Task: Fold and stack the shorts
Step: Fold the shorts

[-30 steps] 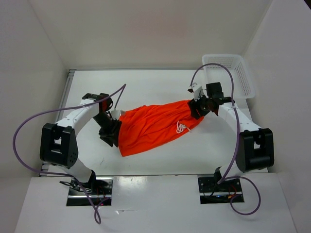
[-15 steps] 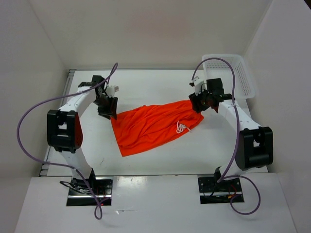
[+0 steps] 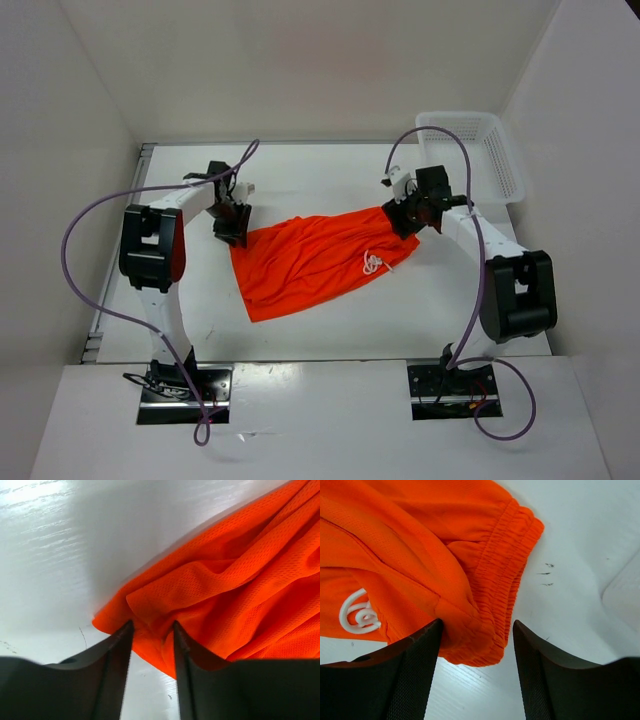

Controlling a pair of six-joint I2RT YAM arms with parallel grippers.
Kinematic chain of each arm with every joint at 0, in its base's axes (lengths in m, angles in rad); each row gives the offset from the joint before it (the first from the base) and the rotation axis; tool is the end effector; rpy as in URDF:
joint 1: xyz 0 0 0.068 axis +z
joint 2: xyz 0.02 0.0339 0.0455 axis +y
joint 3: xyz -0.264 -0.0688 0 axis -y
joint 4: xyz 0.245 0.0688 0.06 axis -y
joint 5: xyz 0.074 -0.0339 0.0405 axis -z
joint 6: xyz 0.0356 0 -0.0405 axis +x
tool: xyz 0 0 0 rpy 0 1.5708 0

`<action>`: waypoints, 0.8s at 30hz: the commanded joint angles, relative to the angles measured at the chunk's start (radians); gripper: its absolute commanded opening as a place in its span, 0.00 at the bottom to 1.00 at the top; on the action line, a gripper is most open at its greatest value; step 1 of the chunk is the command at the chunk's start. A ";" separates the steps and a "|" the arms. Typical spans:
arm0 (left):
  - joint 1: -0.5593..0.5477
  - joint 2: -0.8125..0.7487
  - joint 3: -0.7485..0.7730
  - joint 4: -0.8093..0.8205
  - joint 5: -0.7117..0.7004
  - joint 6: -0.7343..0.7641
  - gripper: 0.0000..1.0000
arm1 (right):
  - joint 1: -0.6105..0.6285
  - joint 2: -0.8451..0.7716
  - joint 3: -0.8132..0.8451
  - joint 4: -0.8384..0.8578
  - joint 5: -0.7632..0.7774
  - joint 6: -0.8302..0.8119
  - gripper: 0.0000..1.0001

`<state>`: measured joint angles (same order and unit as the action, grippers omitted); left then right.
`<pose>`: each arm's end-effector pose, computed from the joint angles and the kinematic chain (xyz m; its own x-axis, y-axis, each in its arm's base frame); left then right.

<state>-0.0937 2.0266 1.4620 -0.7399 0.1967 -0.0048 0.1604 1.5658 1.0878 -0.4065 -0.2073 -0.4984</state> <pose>0.4015 -0.0447 0.1651 -0.9612 0.0856 -0.2622 0.1384 0.9720 -0.1898 0.3273 0.0604 0.2339 -0.5345 -0.5603 -0.6327 -0.6154 0.7712 -0.1631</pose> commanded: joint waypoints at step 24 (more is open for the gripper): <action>0.069 0.138 0.328 0.039 -0.114 0.005 0.44 | 0.257 -0.029 -0.037 0.040 0.057 -0.062 0.43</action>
<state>0.0124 2.2124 1.8263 -0.6857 0.0891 -0.0021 0.4042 1.5860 1.0527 -0.3904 -0.1501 -0.5827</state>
